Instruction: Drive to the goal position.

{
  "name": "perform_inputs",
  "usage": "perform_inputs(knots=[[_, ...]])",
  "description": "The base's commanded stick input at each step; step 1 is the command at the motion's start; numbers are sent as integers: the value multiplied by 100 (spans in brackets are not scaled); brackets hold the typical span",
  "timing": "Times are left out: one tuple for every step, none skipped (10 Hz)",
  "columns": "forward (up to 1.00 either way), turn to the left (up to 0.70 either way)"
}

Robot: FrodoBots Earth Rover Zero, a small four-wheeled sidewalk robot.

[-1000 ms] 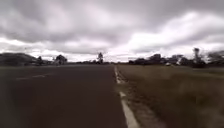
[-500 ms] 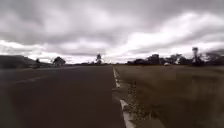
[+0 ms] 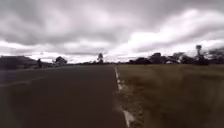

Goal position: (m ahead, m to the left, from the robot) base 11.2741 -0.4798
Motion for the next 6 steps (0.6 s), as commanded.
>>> perform_inputs(knots=[[85,0],[85,0],[85,0],[85,0],[85,0],[85,0]])
